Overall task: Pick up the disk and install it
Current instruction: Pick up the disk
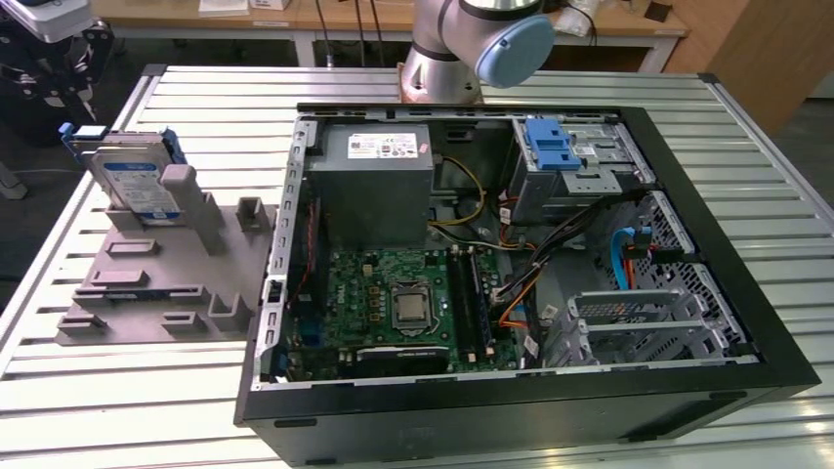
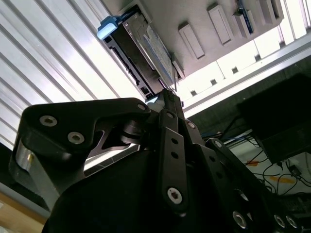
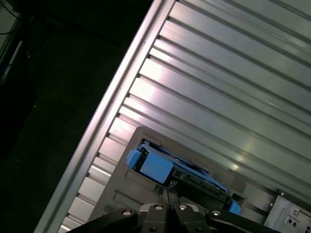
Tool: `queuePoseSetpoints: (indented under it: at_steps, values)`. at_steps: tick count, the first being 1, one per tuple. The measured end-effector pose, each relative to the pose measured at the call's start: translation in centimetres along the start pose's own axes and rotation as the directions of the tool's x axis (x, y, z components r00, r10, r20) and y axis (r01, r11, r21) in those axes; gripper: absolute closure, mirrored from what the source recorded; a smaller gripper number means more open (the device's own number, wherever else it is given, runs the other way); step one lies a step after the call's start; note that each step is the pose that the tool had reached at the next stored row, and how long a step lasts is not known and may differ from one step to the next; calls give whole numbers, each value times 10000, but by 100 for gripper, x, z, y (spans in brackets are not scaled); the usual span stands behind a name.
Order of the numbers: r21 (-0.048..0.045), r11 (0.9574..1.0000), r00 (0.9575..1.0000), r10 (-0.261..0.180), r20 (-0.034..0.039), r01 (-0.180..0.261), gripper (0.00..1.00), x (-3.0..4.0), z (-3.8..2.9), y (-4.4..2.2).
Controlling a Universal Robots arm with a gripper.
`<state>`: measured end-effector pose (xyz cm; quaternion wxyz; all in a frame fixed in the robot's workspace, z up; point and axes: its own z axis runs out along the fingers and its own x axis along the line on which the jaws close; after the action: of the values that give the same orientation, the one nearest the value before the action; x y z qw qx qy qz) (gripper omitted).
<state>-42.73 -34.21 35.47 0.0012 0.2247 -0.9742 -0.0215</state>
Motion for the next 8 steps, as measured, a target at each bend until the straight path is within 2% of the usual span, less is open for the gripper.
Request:
queuePoseSetpoints:
  at_steps: [8]
  values:
    - [-1,10000,10000,-91,-5,91,89,0,0,0]
